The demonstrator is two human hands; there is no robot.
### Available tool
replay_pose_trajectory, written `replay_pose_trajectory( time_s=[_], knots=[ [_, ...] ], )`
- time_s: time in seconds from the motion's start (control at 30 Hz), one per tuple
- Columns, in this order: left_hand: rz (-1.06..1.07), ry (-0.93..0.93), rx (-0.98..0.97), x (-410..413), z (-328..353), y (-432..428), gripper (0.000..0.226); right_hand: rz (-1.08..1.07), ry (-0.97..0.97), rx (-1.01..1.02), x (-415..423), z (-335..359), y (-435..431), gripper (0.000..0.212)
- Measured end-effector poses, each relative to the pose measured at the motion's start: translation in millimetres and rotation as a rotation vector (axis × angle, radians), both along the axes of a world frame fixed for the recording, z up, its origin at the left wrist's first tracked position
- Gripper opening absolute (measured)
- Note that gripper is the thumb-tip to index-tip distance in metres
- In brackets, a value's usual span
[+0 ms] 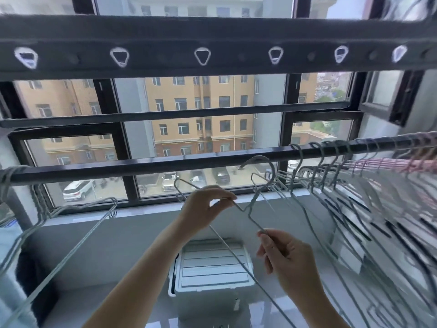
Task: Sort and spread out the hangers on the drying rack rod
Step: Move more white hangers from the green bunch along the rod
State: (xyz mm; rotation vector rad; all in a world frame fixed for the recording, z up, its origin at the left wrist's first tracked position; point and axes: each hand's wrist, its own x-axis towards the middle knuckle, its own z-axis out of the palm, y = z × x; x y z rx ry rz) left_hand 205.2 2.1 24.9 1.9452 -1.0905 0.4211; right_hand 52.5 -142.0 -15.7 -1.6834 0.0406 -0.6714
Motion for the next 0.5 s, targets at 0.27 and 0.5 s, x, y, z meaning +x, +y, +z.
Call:
replay_pose_trajectory(
  time_s=[0.27, 0.5],
  knots=[
    [0.070, 0.046, 0.005, 2.6, 27.7, -72.8, 0.025, -0.183, 0.003, -0.079, 7.7, 39.3, -36.9, 0.015],
    [0.066, 0.157, 0.195, 9.6, 11.5, -96.1, 0.050, -0.256, 0.129, -0.185, 28.4, 35.7, -50.5, 0.015]
  ],
)
